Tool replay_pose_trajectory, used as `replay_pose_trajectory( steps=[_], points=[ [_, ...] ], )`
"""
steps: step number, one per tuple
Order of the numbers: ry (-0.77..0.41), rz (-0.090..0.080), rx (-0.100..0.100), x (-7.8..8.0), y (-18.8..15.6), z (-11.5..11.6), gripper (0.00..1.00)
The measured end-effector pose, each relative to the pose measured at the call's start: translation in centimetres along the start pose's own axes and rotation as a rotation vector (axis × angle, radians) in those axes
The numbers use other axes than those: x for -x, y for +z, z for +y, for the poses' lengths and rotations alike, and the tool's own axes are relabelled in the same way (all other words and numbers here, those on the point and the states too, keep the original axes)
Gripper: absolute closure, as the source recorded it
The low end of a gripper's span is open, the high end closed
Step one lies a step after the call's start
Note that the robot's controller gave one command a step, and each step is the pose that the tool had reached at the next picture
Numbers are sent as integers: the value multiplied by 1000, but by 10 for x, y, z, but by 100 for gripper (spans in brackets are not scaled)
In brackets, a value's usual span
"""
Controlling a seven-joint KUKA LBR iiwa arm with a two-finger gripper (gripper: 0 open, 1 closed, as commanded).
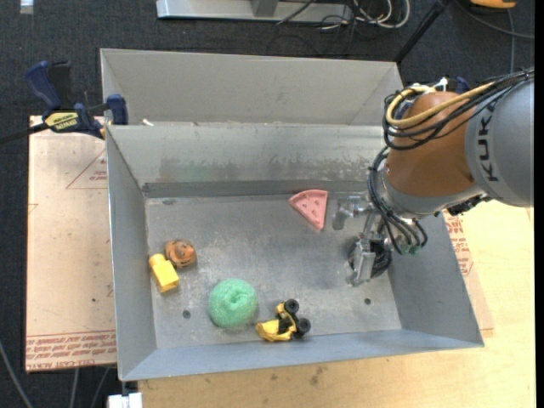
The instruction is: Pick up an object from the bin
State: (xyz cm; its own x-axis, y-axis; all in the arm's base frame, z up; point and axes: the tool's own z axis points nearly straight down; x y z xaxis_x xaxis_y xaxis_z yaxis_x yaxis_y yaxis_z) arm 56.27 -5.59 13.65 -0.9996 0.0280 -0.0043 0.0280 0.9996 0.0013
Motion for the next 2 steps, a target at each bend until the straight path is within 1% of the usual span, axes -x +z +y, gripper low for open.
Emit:
replay_pose_trajectory(
  steps=[1, 2],
  points=[
    [-66, 1, 1, 11, 11, -45, 0],
    [-153, 2, 0, 18, 45, -68, 100]
  ],
)
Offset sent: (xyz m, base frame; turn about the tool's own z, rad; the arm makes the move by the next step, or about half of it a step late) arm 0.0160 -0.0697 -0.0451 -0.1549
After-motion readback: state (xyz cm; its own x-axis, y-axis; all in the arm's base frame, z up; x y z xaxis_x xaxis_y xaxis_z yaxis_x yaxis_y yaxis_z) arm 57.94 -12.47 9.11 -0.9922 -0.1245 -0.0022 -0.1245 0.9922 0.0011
